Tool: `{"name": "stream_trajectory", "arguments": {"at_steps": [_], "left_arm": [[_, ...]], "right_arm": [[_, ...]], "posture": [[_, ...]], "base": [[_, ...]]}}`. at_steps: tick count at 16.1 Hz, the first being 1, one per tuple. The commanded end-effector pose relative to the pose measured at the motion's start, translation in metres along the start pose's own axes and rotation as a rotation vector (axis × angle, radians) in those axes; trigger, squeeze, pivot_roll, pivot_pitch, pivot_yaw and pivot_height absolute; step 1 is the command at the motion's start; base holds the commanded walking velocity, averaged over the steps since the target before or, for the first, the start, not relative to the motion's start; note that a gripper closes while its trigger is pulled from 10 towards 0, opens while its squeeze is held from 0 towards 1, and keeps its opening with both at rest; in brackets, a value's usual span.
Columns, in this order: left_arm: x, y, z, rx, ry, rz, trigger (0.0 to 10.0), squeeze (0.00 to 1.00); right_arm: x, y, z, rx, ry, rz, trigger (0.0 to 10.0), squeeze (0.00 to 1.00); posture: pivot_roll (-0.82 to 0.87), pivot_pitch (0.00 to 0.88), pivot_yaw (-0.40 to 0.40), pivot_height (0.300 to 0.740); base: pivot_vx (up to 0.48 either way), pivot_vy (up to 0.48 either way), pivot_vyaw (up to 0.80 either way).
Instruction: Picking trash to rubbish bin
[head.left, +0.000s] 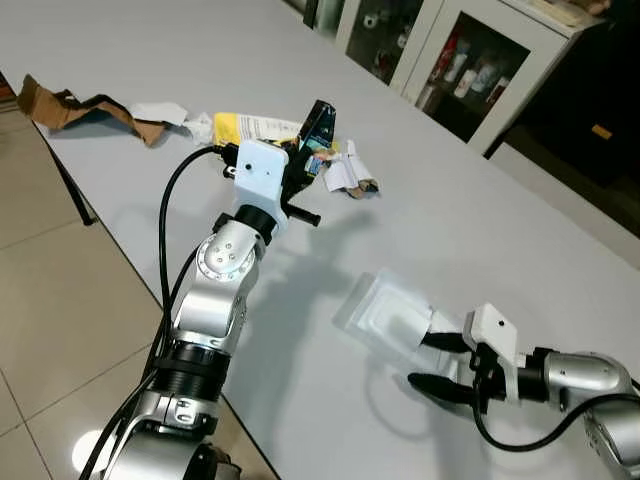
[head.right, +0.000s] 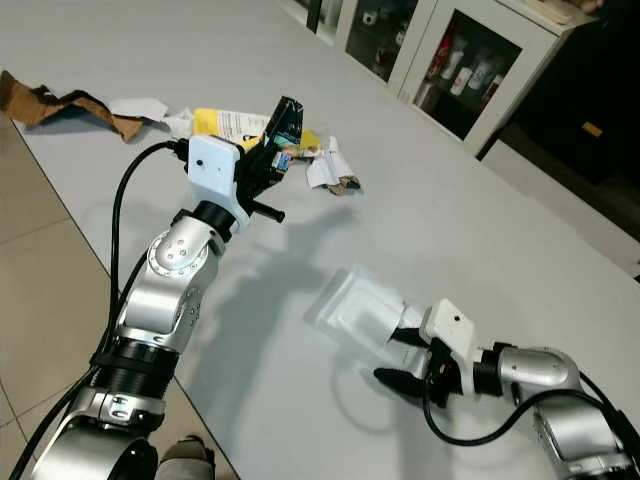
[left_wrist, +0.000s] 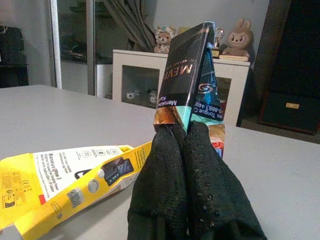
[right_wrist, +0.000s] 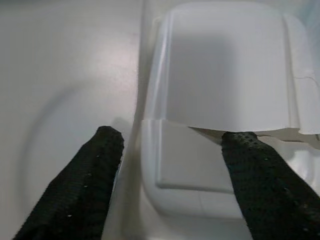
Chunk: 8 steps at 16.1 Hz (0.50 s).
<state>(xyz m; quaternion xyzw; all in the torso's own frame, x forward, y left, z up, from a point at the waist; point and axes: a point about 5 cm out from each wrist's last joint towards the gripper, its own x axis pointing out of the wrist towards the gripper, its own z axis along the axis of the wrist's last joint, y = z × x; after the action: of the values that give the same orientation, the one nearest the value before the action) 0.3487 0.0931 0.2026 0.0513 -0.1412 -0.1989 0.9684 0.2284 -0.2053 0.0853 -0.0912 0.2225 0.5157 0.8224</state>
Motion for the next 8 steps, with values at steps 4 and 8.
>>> {"name": "stream_trajectory", "arguments": {"at_steps": [4,8], "left_arm": [[0.002,-0.010,0.001,-0.016,-0.011,-0.023,10.0,0.00],[0.005,-0.011,0.002,-0.015,-0.016,-0.030,10.0,0.00]], "right_arm": [[0.005,0.016,-0.010,0.151,-0.007,0.013,0.0,0.00],[0.005,0.012,0.011,0.124,-0.114,-0.118,0.0,0.00]], "posture": [[0.20,0.173,-0.165,0.740],[0.19,0.160,-0.151,0.740]], "base": [[0.000,0.000,0.00],[0.000,0.000,0.00]]}}
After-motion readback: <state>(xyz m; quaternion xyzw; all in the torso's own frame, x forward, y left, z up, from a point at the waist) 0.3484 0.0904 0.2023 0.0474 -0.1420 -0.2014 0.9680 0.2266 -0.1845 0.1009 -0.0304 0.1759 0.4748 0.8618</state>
